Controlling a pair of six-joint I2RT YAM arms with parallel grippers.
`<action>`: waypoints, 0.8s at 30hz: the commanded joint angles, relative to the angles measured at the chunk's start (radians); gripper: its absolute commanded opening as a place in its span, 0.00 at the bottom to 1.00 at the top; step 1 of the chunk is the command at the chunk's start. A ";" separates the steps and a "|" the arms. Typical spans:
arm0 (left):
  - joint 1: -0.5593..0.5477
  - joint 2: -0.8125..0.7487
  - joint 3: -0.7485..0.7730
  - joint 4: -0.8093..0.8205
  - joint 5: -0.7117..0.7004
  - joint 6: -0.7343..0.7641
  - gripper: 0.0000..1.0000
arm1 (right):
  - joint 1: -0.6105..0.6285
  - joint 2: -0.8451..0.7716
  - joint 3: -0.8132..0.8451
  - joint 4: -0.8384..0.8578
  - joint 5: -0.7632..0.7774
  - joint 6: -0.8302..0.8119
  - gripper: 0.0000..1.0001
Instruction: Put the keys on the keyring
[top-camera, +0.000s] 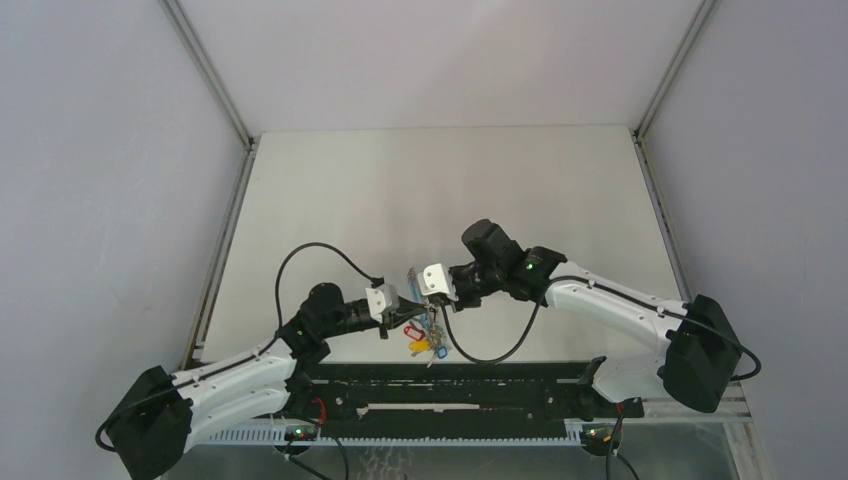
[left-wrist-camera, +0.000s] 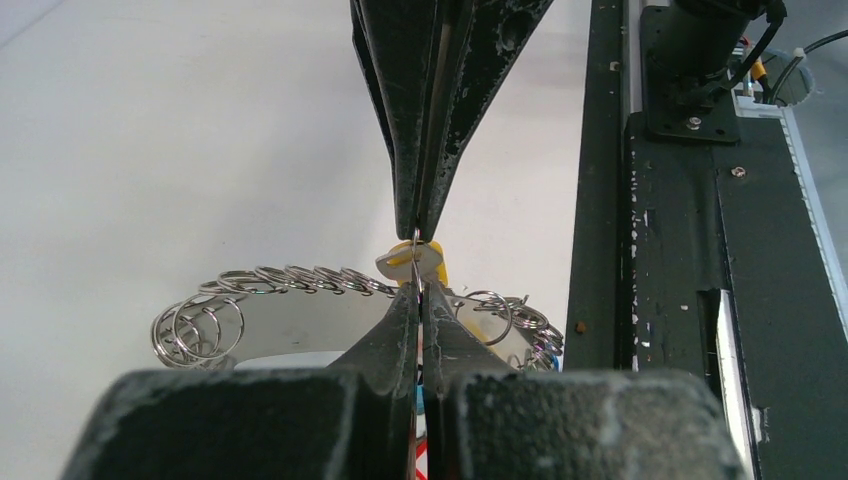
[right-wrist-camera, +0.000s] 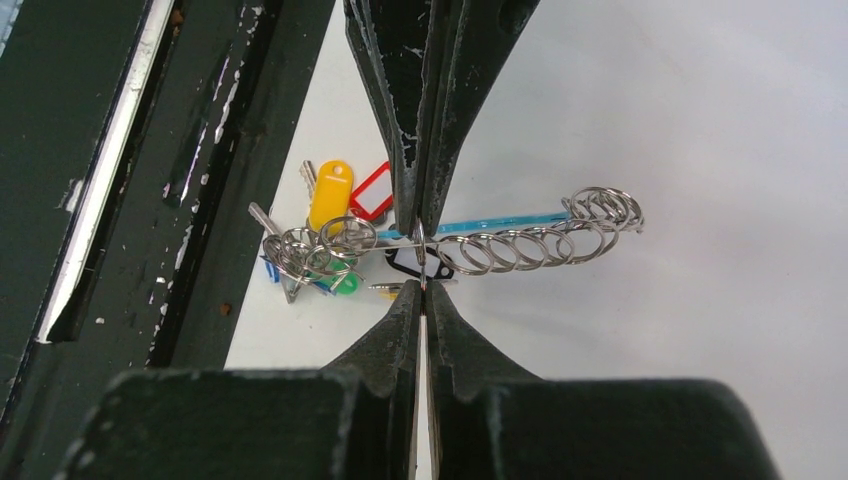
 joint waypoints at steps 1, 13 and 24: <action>0.005 0.006 0.046 0.031 0.037 0.014 0.00 | 0.015 -0.004 0.059 0.010 -0.034 -0.019 0.00; 0.010 -0.004 0.022 0.104 0.016 -0.025 0.00 | 0.022 0.020 0.074 0.003 -0.057 -0.020 0.00; 0.023 0.020 -0.013 0.227 -0.007 -0.096 0.00 | 0.024 0.032 0.074 0.003 -0.049 -0.018 0.00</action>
